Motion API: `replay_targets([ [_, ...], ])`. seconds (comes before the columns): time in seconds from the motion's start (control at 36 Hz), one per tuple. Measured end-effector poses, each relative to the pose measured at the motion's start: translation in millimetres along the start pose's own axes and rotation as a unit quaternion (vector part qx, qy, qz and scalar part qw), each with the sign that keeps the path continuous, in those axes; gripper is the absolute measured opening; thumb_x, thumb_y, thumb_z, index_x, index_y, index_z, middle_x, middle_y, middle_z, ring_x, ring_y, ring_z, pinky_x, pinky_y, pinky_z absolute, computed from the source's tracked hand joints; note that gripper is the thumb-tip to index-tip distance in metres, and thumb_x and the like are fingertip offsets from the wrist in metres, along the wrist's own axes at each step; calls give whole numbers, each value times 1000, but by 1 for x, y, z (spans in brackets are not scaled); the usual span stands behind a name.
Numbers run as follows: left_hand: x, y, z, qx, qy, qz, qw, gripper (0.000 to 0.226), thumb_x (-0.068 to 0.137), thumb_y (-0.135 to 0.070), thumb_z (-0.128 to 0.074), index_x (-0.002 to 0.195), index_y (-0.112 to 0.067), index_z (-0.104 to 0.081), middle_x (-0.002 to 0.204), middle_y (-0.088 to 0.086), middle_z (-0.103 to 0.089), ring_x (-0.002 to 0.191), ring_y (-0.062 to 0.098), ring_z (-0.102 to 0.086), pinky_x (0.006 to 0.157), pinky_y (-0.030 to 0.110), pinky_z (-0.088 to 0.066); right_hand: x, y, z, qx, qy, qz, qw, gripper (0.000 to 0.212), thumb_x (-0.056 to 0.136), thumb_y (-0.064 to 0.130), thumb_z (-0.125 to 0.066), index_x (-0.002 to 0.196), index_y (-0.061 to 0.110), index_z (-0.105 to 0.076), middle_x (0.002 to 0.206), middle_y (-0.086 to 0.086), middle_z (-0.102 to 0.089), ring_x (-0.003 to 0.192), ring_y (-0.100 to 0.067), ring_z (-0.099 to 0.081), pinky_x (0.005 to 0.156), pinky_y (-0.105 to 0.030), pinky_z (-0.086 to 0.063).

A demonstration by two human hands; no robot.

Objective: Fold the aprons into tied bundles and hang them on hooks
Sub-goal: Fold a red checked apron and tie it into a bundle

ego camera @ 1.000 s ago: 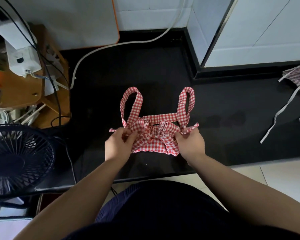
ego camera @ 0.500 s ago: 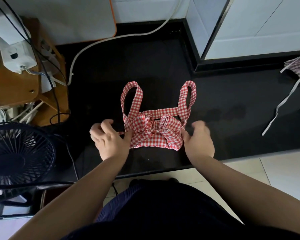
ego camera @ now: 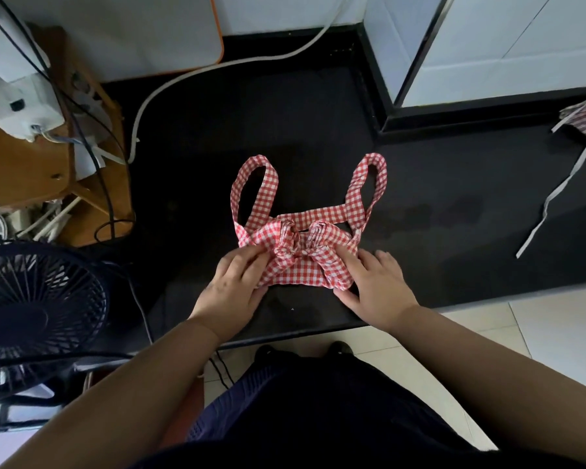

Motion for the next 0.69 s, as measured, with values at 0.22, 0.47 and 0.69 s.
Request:
replay_targets([
  [0.22, 28, 9, 12, 49, 73, 66, 994, 54, 99, -32, -46, 146, -9, -32, 144, 12, -32, 131, 30, -30, 108, 44, -37, 20, 7, 17, 182, -10, 25, 983, 63, 96, 35, -49, 150, 21, -20, 115, -4, -61, 102, -20, -58, 94, -35, -46],
  [0.47, 39, 8, 23, 36, 79, 117, 989, 35, 102, -28, -36, 129, -5, -40, 133, 11, -40, 117, 27, -48, 90, 34, -44, 20, 15, 42, 237, -12, 10, 971, 20, 98, 27, -47, 108, 10, -51, 88, -8, -61, 76, -20, -58, 70, -38, -49],
  [0.69, 55, 14, 46, -116, 59, 156, 979, 35, 101, -36, -40, 71, -19, -47, 74, -1, -54, 71, 17, -55, 67, 36, -46, 31, 9, 50, 289, 105, -53, 950, 35, 96, 46, -43, 72, 22, -52, 77, 6, -60, 71, -7, -57, 56, -16, -39],
])
Point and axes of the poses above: each hand's wrist, its own x-axis towards the middle knuckle, its own z-axis out of the back of the hand, y = z × x, the point moved 8 cm from there along x, towards the middle knuckle
